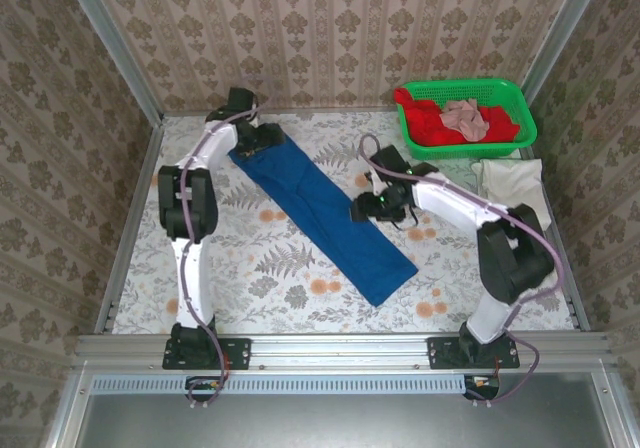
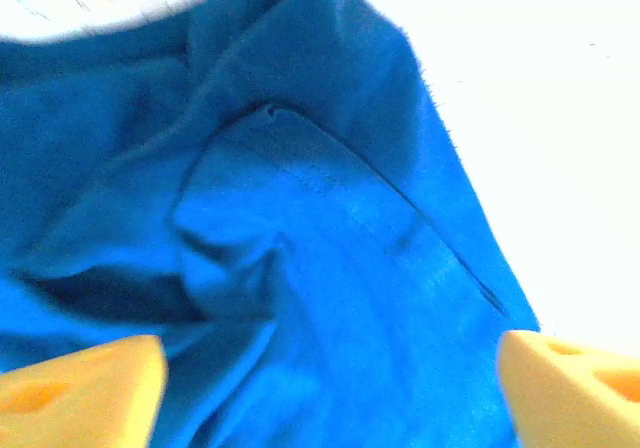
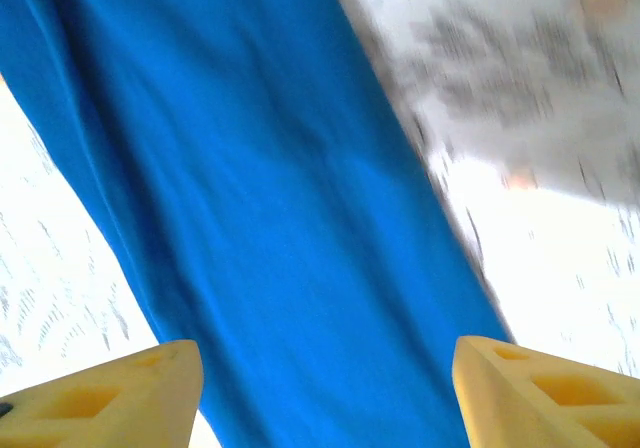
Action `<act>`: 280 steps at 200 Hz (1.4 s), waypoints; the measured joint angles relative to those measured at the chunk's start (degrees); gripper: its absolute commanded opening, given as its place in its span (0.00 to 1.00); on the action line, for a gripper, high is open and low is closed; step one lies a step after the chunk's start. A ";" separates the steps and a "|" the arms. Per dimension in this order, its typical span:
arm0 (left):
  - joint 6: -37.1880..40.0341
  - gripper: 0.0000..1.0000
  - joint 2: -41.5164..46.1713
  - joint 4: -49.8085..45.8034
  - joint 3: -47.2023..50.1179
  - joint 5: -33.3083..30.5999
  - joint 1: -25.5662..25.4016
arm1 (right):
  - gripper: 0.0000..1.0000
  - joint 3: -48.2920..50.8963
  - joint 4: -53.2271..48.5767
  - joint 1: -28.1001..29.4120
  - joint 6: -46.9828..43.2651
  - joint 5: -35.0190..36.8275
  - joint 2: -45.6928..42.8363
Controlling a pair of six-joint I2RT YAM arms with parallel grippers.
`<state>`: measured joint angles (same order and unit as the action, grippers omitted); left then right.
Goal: Fold and stack the t-shirts
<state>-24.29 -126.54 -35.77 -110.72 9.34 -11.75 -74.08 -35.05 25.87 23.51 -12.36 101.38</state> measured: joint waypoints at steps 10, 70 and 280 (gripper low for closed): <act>1.18 1.00 5.14 1.49 3.96 -0.61 0.22 | 0.68 -4.81 1.18 0.00 0.07 0.11 4.13; 5.31 1.00 39.10 9.79 35.82 -2.89 0.04 | 0.66 -36.54 10.32 0.39 9.88 -4.46 29.09; 0.72 1.00 47.65 11.82 54.03 -9.09 -10.32 | 0.65 -55.87 4.44 -6.10 27.50 4.98 46.23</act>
<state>-23.57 -78.89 -23.94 -56.69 0.25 -22.06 -129.95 -30.61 19.77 51.00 -7.38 147.61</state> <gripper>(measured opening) 0.997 0.653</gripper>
